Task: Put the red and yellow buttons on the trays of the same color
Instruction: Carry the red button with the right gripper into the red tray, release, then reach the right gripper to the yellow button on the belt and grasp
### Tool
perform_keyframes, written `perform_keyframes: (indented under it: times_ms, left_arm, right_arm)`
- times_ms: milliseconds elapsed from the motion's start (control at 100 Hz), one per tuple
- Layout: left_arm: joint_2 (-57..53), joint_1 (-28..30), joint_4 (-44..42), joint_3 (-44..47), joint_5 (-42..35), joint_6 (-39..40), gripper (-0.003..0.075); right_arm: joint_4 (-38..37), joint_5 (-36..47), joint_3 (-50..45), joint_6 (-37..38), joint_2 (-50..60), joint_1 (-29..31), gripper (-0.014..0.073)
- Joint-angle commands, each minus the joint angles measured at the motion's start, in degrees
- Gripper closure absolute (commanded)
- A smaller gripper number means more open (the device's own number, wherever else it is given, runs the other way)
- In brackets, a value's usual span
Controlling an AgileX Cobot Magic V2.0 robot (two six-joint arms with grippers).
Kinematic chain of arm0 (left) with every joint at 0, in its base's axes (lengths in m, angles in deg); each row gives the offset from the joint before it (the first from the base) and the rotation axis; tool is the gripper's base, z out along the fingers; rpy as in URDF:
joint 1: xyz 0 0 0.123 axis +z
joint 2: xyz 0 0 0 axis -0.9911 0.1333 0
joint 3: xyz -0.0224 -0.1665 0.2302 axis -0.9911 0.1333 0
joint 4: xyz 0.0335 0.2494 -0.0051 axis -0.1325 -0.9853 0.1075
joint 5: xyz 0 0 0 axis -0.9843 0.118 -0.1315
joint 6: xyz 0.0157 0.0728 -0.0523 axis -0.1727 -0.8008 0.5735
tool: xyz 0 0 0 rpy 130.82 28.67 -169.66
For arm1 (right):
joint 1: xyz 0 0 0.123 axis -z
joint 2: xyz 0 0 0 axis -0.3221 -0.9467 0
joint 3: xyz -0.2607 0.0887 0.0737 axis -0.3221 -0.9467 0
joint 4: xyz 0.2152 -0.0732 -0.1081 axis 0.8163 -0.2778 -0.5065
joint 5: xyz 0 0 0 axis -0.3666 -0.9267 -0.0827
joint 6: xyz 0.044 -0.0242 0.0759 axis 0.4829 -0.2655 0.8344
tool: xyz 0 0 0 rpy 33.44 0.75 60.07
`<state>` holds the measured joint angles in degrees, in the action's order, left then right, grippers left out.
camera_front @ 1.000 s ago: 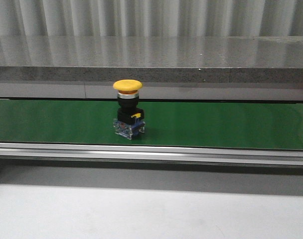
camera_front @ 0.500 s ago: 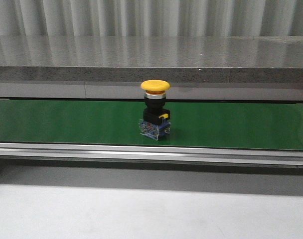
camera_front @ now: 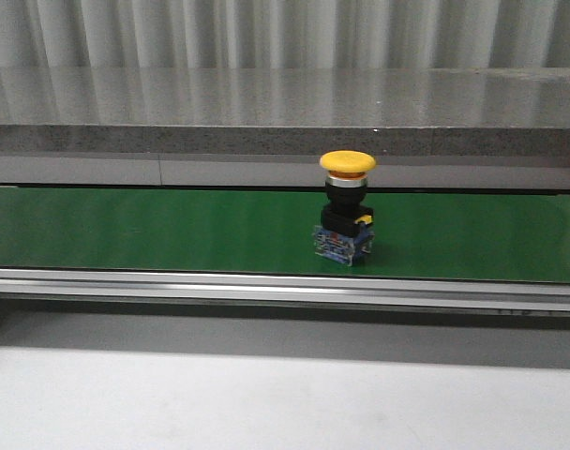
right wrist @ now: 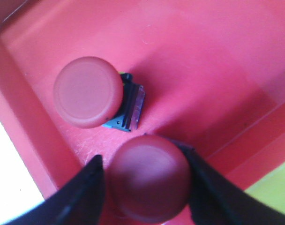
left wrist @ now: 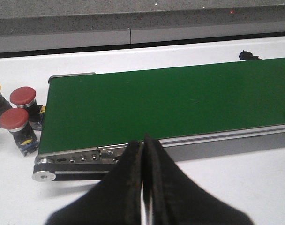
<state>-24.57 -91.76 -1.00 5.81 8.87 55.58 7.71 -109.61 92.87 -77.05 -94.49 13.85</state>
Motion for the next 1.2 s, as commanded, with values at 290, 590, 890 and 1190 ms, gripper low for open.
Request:
perform_keyframes:
  times_ms: [290,590,890,1190]
  left_arm:
    - [0.3,-0.5,0.6,-1.5,-4.5,-0.1,0.0741]
    - [0.3,-0.5,0.6,-1.5,-4.5,-0.1,0.0741]
    - [0.3,-0.5,0.6,-1.5,-4.5,-0.1,0.0741]
    - [0.3,-0.5,0.6,-1.5,-4.5,-0.1,0.0741]
  right_arm:
    - [0.9,2.0,-0.2,-0.2,9.9,-0.5,-0.0054]
    - [0.8,-7.9,-2.4,-1.0,24.6,-4.1,-0.0054]
    - [0.8,-22.7,-2.4,-3.6,34.0,-17.3,-0.0054]
    - [1.5,-33.8,-2.3,-10.9,33.5,-33.0,-0.0054]
